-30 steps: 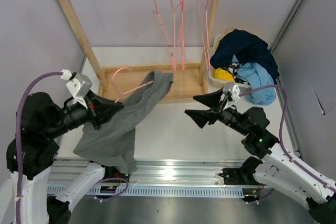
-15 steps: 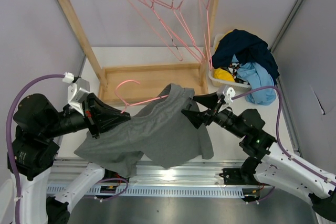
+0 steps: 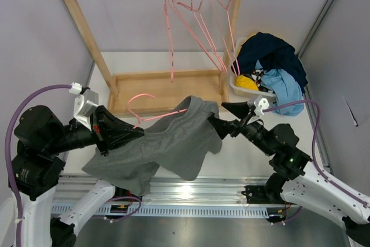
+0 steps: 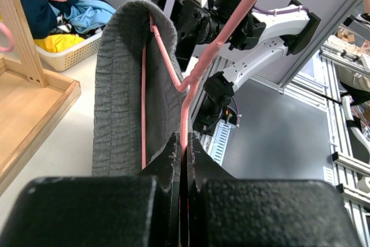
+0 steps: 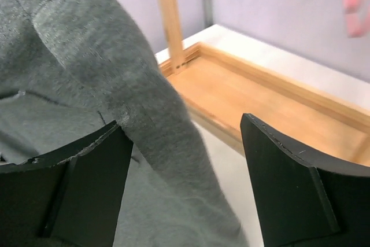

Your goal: Remove the shorts from the hanger

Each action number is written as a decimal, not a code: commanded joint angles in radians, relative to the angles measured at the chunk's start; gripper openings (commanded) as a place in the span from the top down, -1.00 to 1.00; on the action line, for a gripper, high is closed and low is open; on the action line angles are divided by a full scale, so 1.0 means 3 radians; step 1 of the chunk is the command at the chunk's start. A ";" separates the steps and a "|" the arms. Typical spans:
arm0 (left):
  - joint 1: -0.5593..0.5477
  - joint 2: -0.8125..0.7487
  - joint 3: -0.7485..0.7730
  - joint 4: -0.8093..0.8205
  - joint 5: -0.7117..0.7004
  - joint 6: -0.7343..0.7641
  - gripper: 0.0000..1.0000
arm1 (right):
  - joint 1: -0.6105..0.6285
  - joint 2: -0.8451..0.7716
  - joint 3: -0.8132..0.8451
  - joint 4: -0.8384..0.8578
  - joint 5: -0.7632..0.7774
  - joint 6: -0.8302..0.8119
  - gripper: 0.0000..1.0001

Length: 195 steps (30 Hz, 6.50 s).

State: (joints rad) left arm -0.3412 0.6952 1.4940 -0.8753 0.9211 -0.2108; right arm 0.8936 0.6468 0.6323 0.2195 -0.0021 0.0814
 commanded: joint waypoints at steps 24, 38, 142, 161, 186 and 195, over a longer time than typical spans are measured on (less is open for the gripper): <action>-0.0064 -0.0042 -0.0097 0.0085 -0.0212 0.0094 1.00 | -0.0482 0.0167 -0.0093 0.0583 0.0666 0.0127 1.00; -0.0069 0.0050 0.0097 -0.0053 -0.0647 0.0161 1.00 | -0.1557 -0.0454 -0.0359 -0.0113 0.0350 0.0700 1.00; 0.0350 0.4141 0.3467 0.0484 -0.3439 0.0074 0.84 | -0.2002 -0.0494 -0.0630 -0.1330 0.1086 0.1958 -0.74; 0.0304 0.2071 0.1041 0.0591 -0.3336 -0.0064 -0.46 | -0.1757 -0.0607 -0.0329 -0.1611 0.1204 0.1979 -0.74; 0.0176 -0.0379 0.0292 0.0039 -0.1807 -0.0156 -0.99 | -0.2180 -0.0382 0.2601 -0.2337 -0.0197 0.0838 -0.99; 0.0176 -0.0456 0.0194 0.0029 -0.1869 -0.0141 -0.98 | -0.2630 -0.0310 0.2729 -0.2654 -0.0346 0.0889 -0.99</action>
